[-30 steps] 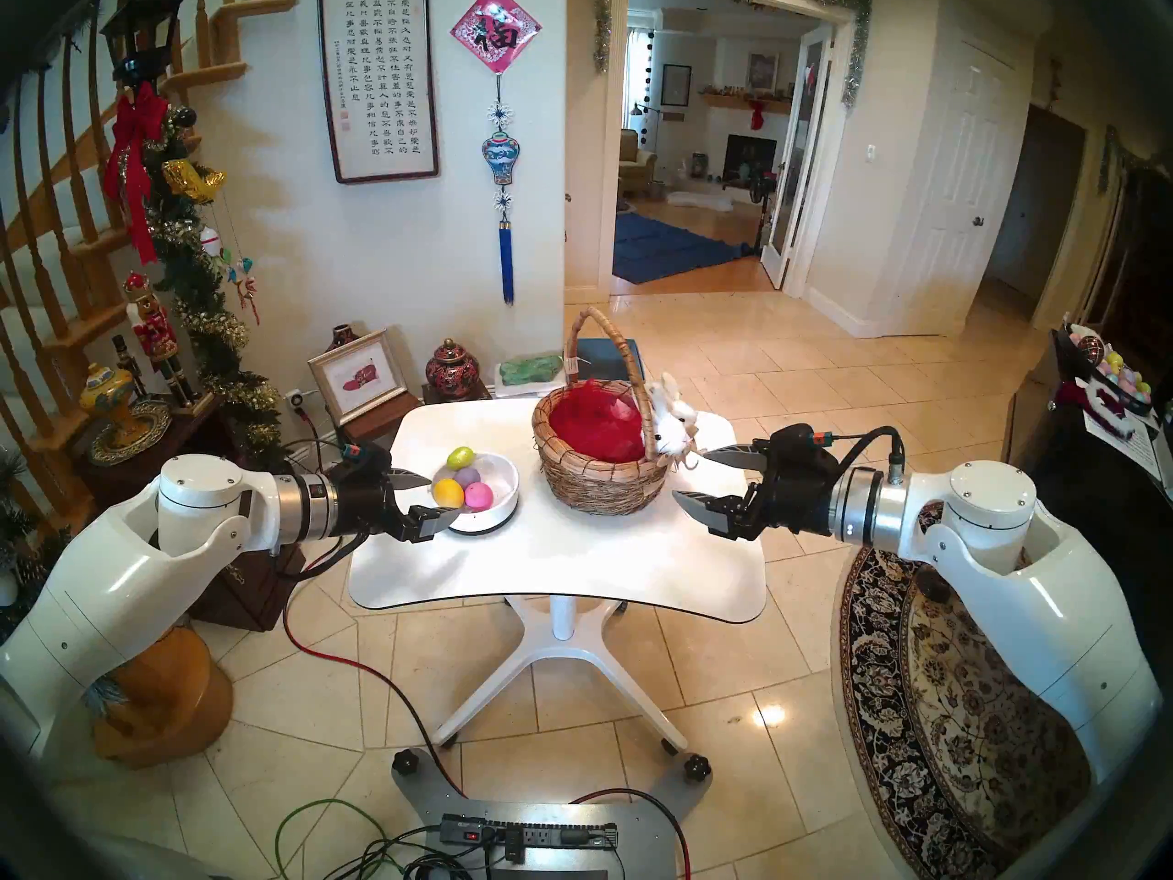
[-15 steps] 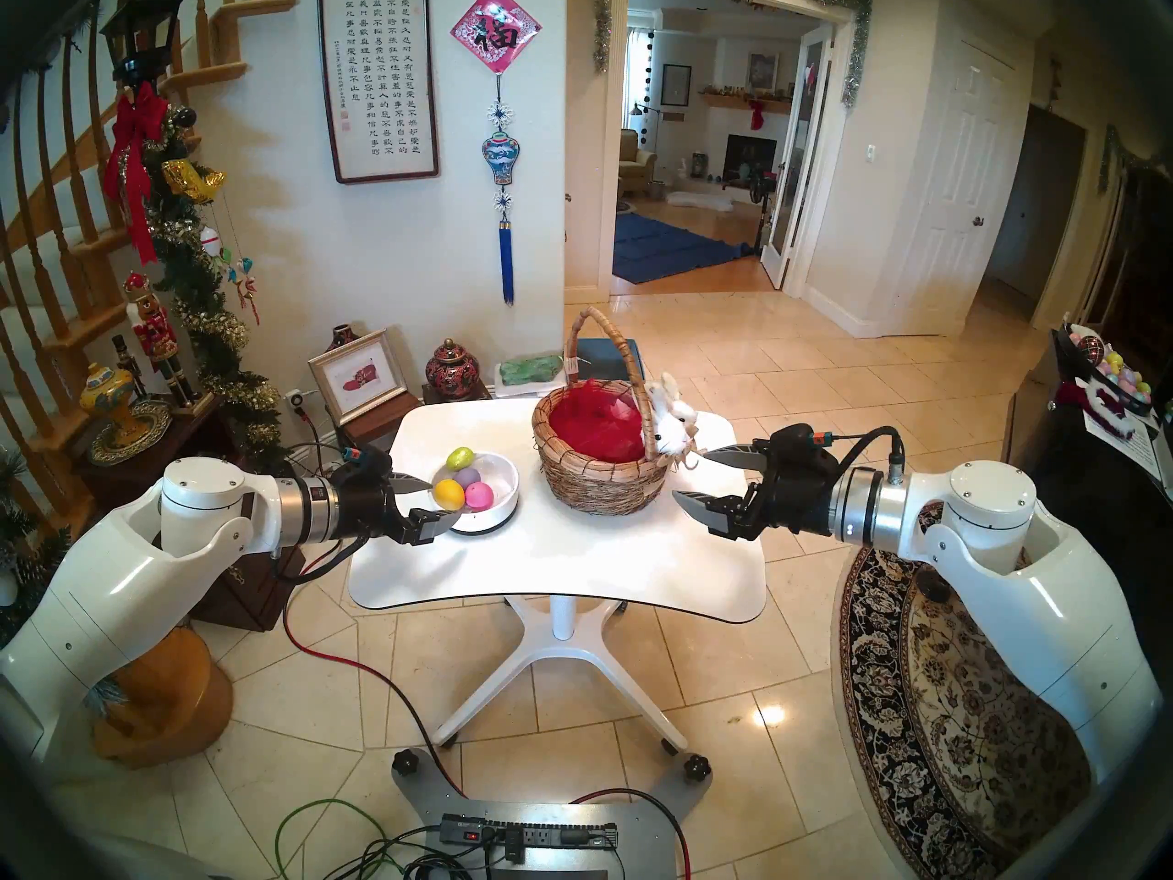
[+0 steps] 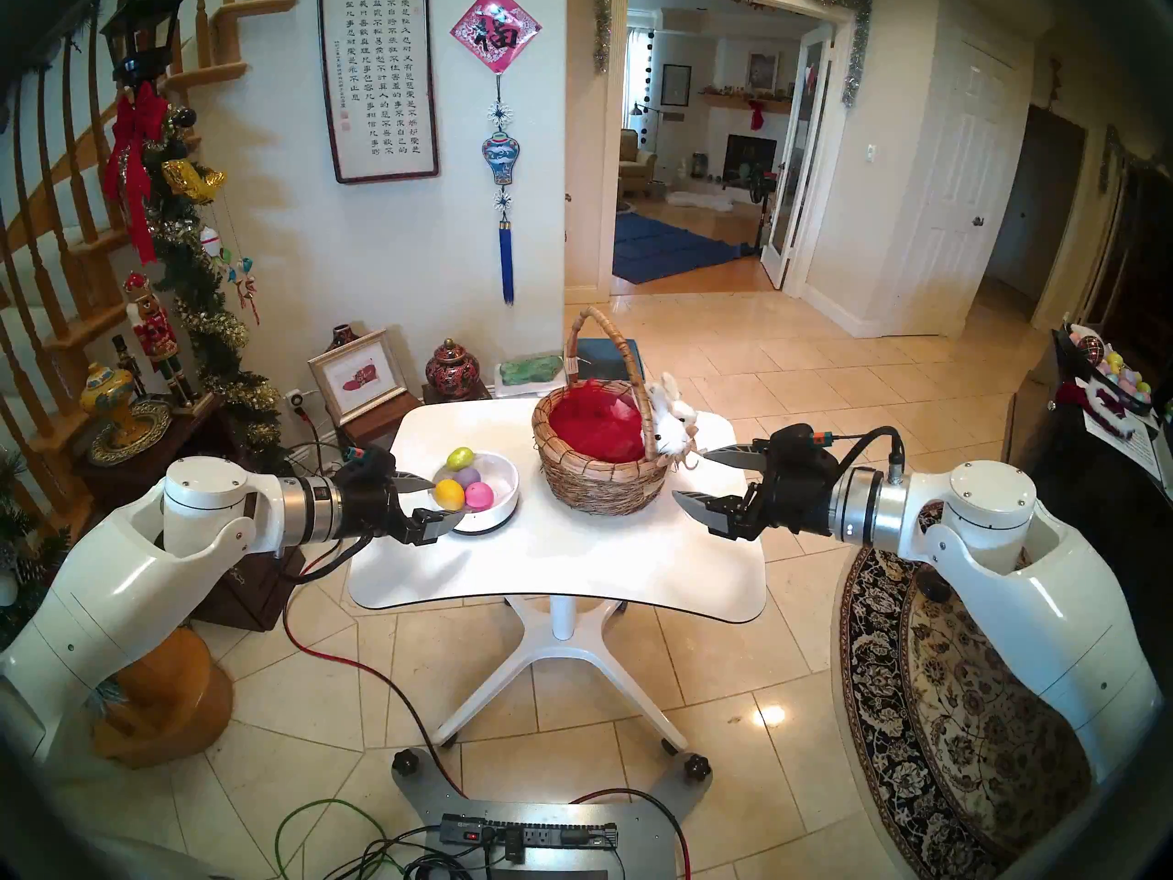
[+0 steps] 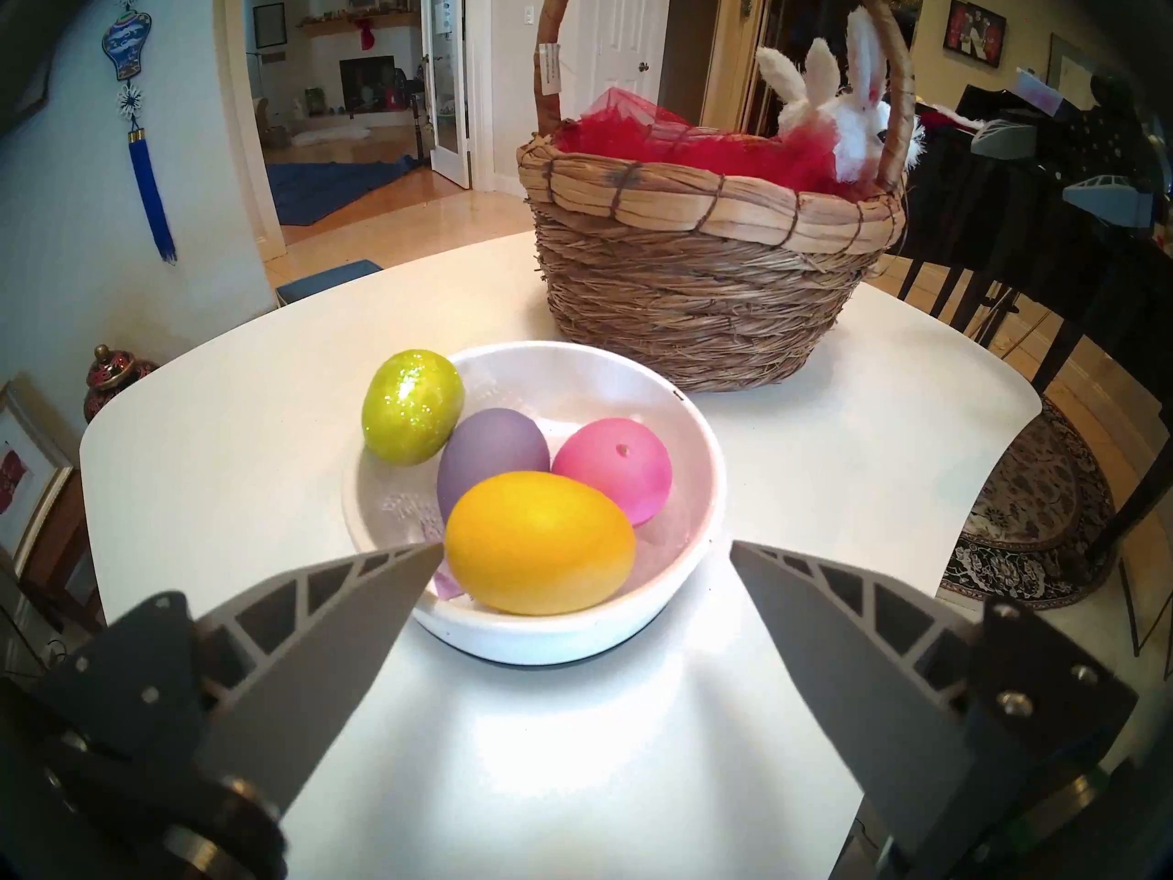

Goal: Put easter egg into basket

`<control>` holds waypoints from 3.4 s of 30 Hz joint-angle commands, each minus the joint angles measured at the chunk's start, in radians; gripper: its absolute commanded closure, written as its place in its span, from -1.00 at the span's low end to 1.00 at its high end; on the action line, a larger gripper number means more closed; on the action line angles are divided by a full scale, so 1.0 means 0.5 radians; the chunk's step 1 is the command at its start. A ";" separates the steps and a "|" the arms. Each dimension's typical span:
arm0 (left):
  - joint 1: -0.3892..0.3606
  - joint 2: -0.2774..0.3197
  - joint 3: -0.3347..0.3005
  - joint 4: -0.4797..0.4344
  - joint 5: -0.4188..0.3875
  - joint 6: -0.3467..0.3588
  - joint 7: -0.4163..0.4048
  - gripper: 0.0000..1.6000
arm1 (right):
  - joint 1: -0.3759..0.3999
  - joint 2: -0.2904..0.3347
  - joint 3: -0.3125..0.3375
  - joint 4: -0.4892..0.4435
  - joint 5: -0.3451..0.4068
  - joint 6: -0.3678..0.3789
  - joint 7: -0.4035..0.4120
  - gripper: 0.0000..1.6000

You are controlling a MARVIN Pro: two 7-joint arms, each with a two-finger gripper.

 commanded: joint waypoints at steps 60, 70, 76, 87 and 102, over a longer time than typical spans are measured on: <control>-0.080 -0.076 -0.064 -0.009 0.051 0.040 0.048 0.00 | 0.003 0.004 0.016 -0.002 0.002 -0.003 -0.002 -1.00; -0.205 -0.087 -0.028 -0.069 0.091 0.059 0.020 0.01 | 0.004 0.004 0.015 -0.002 0.002 -0.003 -0.002 -1.00; -0.299 -0.138 0.009 -0.114 0.102 0.115 0.011 -0.09 | 0.005 0.005 0.014 -0.001 0.002 -0.003 -0.002 -1.00; -0.550 -0.347 0.108 -0.023 0.167 0.282 -0.016 -0.14 | 0.006 0.005 0.013 -0.001 0.002 -0.003 -0.002 -1.00; -0.761 -0.631 0.044 0.050 0.320 0.404 -0.059 -0.08 | 0.008 0.005 0.010 0.000 0.002 -0.003 -0.002 -1.00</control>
